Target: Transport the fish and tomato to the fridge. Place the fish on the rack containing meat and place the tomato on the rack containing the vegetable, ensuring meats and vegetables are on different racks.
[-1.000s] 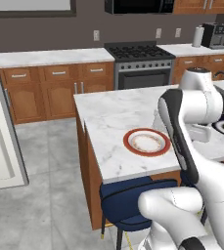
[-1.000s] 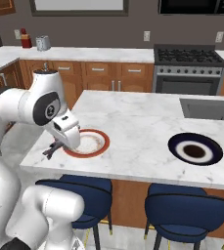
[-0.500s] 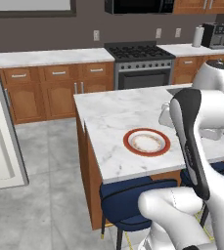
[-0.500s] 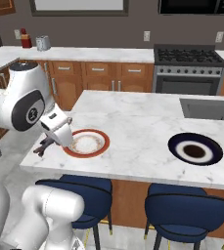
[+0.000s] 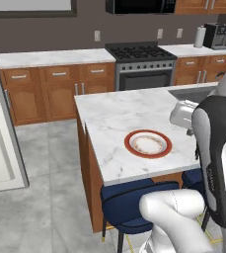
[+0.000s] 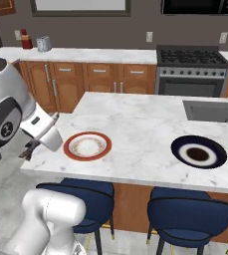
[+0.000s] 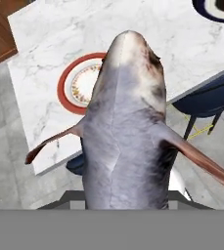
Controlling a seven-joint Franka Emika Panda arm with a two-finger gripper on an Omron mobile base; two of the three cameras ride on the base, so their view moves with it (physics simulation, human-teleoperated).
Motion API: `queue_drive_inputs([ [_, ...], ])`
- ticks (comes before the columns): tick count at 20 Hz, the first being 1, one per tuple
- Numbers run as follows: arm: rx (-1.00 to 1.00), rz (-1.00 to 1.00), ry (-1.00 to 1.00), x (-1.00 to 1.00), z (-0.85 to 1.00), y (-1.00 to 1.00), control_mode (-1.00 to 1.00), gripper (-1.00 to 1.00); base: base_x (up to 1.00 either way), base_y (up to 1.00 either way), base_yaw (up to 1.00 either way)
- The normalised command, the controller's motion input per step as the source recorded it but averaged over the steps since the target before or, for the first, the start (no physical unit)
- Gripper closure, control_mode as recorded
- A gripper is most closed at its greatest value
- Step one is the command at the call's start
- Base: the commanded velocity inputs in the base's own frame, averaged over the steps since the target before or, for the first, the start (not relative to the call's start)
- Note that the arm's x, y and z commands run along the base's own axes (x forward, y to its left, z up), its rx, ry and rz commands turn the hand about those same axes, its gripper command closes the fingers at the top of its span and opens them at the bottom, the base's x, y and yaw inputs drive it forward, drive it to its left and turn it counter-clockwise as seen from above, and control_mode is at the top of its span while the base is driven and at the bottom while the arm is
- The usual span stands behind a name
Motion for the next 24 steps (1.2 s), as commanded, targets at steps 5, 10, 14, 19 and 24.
queue_drive_inputs([
  [5, 0.0, 0.09, -0.26, -0.7, 0.29, 0.02, -1.0, 1.0, 0.0, 0.0, 0.0],
  [10, 0.0, 0.01, -0.05, -0.17, 0.03, 0.07, 1.0, 1.0, -0.34, 0.58, 0.13],
  [14, 0.0, 0.0, 0.0, 0.0, 0.0, 0.0, 1.0, 1.0, -0.33, 0.94, 0.43],
  [19, 0.0, 0.0, 0.0, 0.0, 0.0, 0.0, 1.0, 1.0, -0.03, 0.5, 0.43],
  [24, 0.0, 0.0, 0.0, 0.0, 0.0, 0.0, 1.0, 1.0, -0.11, 0.97, 0.37],
])
